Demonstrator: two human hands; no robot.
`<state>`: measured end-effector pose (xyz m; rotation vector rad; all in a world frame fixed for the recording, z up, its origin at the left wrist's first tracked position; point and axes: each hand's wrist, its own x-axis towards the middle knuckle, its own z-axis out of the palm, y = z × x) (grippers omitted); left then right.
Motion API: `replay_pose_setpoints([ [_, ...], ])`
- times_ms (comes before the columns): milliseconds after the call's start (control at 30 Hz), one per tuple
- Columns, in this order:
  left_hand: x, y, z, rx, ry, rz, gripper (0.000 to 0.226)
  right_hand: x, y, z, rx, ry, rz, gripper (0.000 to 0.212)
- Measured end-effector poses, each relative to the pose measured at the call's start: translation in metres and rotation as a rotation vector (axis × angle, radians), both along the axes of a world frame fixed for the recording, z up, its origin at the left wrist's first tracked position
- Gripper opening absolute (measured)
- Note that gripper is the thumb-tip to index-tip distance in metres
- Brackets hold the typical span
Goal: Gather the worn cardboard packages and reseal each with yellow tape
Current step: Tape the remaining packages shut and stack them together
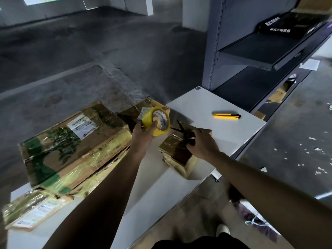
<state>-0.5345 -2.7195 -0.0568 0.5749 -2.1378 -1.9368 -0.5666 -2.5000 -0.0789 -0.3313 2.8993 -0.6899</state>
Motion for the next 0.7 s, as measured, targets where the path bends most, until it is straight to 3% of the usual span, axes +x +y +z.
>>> replay_pose_setpoints([
  [167,-0.013,0.002,-0.008,0.022,-0.032,0.019,0.065,-0.02,0.01,-0.01,-0.114,-0.027,-0.048,0.033],
  [400,-0.055,0.02,-0.017,0.031,-0.086,0.019,0.034,-0.082,0.03,-0.017,-0.131,0.047,-0.052,0.027],
  [500,-0.079,0.034,-0.02,0.068,-0.117,0.025,0.015,-0.12,0.04,-0.025,-0.053,0.014,-0.001,0.027],
  [600,-0.103,0.049,-0.019,0.061,-0.16,0.059,0.025,-0.155,0.052,-0.035,0.068,-0.032,0.03,0.027],
  [700,-0.123,0.062,-0.019,0.061,-0.219,0.11,0.013,-0.183,0.061,-0.051,0.119,-0.082,0.086,0.024],
])
